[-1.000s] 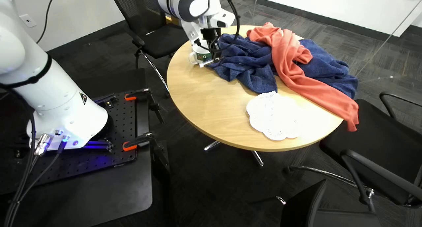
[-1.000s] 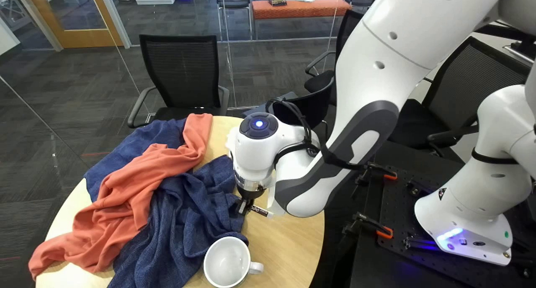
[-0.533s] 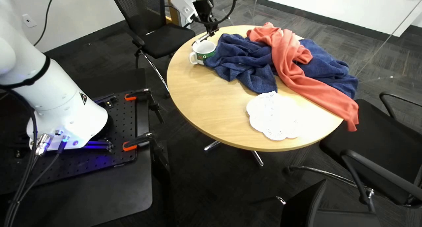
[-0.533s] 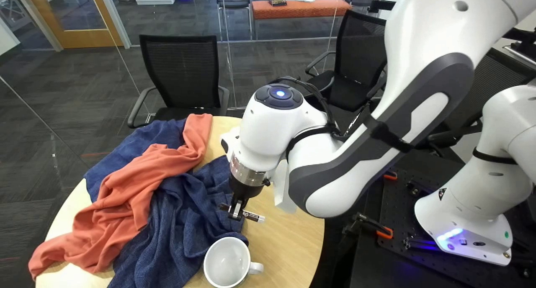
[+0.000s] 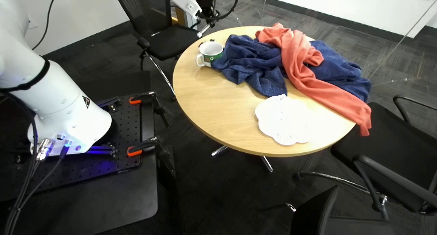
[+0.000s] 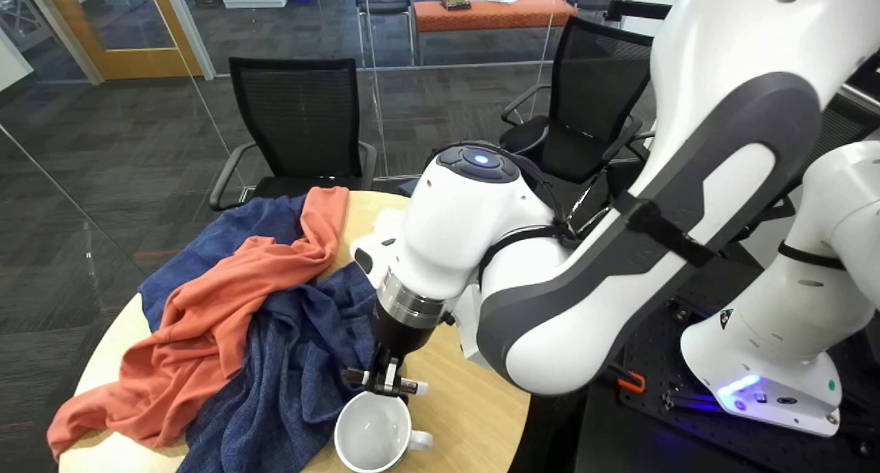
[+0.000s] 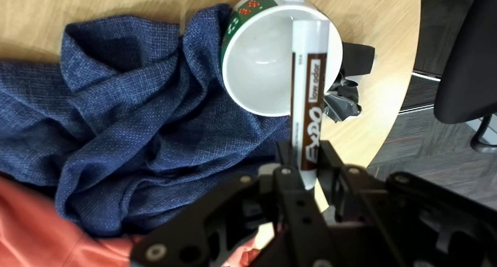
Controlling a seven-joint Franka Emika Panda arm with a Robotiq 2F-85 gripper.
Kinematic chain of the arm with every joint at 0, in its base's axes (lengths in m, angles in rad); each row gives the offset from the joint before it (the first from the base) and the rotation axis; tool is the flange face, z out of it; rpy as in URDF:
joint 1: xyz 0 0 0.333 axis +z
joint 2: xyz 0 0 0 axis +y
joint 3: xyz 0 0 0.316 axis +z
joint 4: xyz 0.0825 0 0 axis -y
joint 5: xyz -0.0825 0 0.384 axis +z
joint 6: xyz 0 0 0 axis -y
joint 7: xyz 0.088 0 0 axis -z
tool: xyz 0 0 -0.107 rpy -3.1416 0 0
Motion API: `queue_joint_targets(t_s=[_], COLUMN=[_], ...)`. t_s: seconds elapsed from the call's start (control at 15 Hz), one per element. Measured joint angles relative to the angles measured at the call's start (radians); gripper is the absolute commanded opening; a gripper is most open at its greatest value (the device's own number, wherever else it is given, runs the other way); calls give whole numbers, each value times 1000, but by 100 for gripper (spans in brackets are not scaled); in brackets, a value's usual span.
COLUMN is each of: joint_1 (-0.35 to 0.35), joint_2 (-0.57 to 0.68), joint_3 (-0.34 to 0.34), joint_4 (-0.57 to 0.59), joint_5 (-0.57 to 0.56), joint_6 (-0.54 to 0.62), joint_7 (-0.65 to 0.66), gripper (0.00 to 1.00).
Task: Put the brown marker inside the mug
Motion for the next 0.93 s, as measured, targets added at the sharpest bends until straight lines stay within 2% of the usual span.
queue_joint_targets(t_s=[0.27, 0.4, 0.67, 0.93], joint_1=[-1, -4, -43, -100], joint_2=[8, 29, 113, 200], joint_3=[1, 12, 78, 145], joint_4=[0, 0, 4, 12], joint_5=[2, 4, 1, -38], joint_6=[11, 70, 233, 321], joint_7=[-6, -31, -97, -128], gripper=[5, 5, 5, 5])
